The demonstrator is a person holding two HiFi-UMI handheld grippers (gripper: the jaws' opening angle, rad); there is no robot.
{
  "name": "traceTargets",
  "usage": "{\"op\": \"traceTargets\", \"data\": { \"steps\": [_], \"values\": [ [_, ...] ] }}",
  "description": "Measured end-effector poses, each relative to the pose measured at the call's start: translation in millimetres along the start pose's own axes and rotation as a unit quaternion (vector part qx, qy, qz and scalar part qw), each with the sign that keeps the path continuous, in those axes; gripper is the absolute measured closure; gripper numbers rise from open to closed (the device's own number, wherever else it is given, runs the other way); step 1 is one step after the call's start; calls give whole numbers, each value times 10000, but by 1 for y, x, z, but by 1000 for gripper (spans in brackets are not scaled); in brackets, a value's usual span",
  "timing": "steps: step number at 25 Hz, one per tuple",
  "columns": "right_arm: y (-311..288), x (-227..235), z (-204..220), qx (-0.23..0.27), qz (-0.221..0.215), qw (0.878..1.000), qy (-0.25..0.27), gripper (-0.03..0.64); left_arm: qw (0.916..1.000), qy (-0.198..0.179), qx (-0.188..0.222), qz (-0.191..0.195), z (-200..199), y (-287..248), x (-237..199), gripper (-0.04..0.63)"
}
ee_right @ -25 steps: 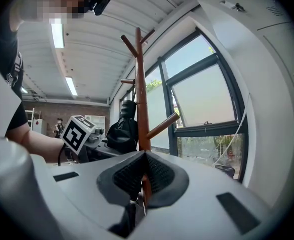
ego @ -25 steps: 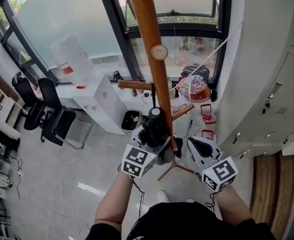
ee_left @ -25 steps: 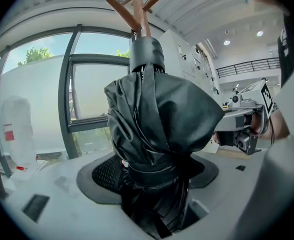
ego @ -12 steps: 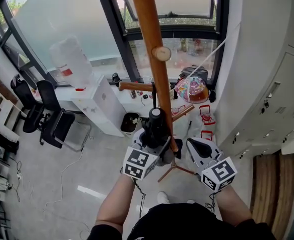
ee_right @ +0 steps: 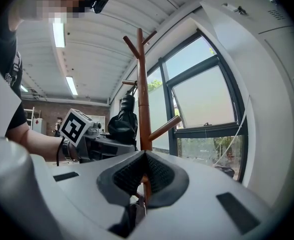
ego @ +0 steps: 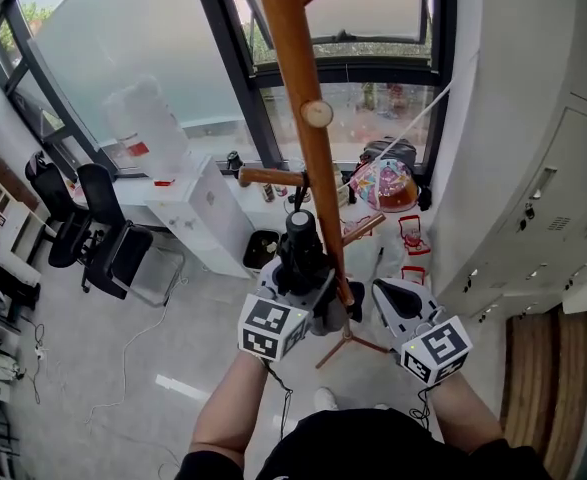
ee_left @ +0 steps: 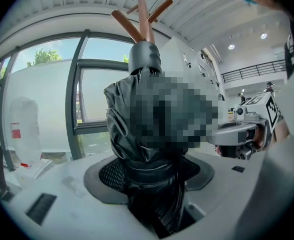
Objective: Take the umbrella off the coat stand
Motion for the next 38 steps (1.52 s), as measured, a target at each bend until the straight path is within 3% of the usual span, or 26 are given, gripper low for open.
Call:
{"op": "traceTargets", "data": {
  "steps": [10,18,28,38],
  "values": [
    [4,-1,-1,16,-123,9999,10,563,9955,578,592,-463,-29,27,-21,331],
    [6,0,-4,46,-271,9996,51,563,9905,619,843,-892,-40,50,-28,333],
    [10,-8,-3,38,-683,9976,69,563,9807,961,774,-1516,-21,81,-20,334],
    [30,-19,0,-11,-1255,9920,139,563,9688,1291,588,-2034,10,120,26,334]
  ]
}}
Point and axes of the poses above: the fingertips, and each gripper's own axes: y backward along the fingers, x to its right, z out of its underside, the point moved 5 cm from there along y, backward along the fingers, and after that the axes turned 2 degrees about z, right-handed, at the moved point
